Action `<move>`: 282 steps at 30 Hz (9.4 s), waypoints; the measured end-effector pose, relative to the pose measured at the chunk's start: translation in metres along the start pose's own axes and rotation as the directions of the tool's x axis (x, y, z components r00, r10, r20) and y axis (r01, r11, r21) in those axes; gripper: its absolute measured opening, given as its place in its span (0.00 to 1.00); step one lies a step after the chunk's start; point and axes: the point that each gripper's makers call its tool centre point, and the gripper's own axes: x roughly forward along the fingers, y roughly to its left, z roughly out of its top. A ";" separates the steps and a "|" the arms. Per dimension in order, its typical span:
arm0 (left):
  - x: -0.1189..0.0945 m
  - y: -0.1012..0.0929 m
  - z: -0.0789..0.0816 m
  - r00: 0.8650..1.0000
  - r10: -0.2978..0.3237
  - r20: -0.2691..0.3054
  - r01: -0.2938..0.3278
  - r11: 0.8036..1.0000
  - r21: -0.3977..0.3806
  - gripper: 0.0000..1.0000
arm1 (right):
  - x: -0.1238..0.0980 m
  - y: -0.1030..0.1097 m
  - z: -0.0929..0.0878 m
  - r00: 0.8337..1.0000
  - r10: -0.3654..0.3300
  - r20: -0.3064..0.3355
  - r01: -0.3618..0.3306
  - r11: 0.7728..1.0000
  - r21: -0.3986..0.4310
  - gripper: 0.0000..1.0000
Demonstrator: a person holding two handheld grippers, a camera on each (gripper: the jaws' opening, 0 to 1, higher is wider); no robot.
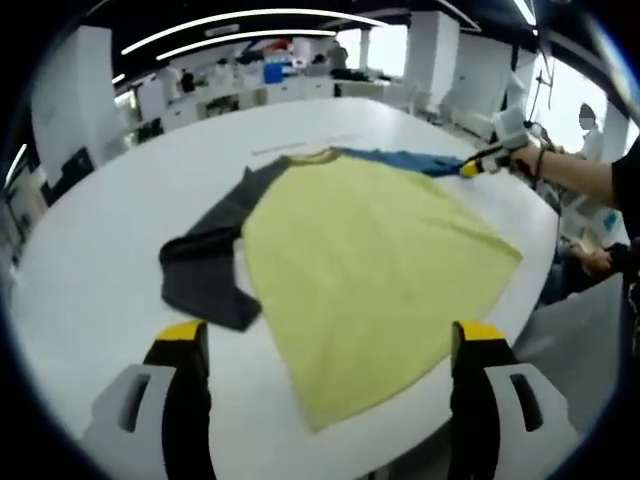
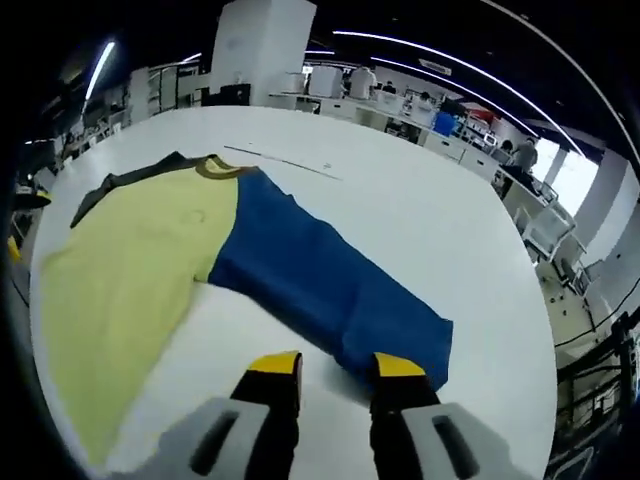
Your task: Fold the garment on the visible template until the final outline fits inside the template.
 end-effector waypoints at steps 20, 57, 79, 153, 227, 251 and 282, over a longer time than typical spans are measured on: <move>-0.005 -0.004 0.006 1.000 -0.007 0.024 0.007 1.000 -0.008 0.92 | 0.006 -0.016 -0.005 0.998 -0.023 -0.062 0.020 0.999 -0.039 0.00; -0.006 0.000 0.006 0.999 -0.012 0.047 0.012 1.000 0.001 0.94 | -0.041 -0.135 -0.068 0.921 -0.299 -0.248 0.357 0.903 0.240 0.00; -0.011 -0.004 0.006 0.999 -0.014 0.044 0.014 1.000 0.018 0.99 | -0.036 -0.123 -0.093 0.921 -0.246 -0.302 0.343 0.881 0.326 0.00; -0.018 -0.005 0.005 0.997 -0.034 0.071 0.029 0.998 0.059 0.99 | 0.016 0.056 0.103 0.999 0.043 -0.001 -0.041 0.971 0.237 0.00; -0.016 -0.002 0.001 0.997 -0.021 0.077 0.018 0.999 0.041 0.99 | 0.048 0.259 0.216 0.941 0.313 0.126 -0.325 0.941 0.092 0.00; -0.014 -0.005 -0.003 0.997 -0.033 0.071 0.030 0.999 0.038 0.99 | 0.038 0.312 0.214 0.914 0.394 0.100 -0.393 0.919 -0.028 0.00; -0.016 -0.002 -0.005 0.997 -0.019 0.069 0.017 0.999 0.030 0.99 | 0.049 0.348 0.183 0.891 0.453 0.027 -0.451 0.891 -0.051 0.00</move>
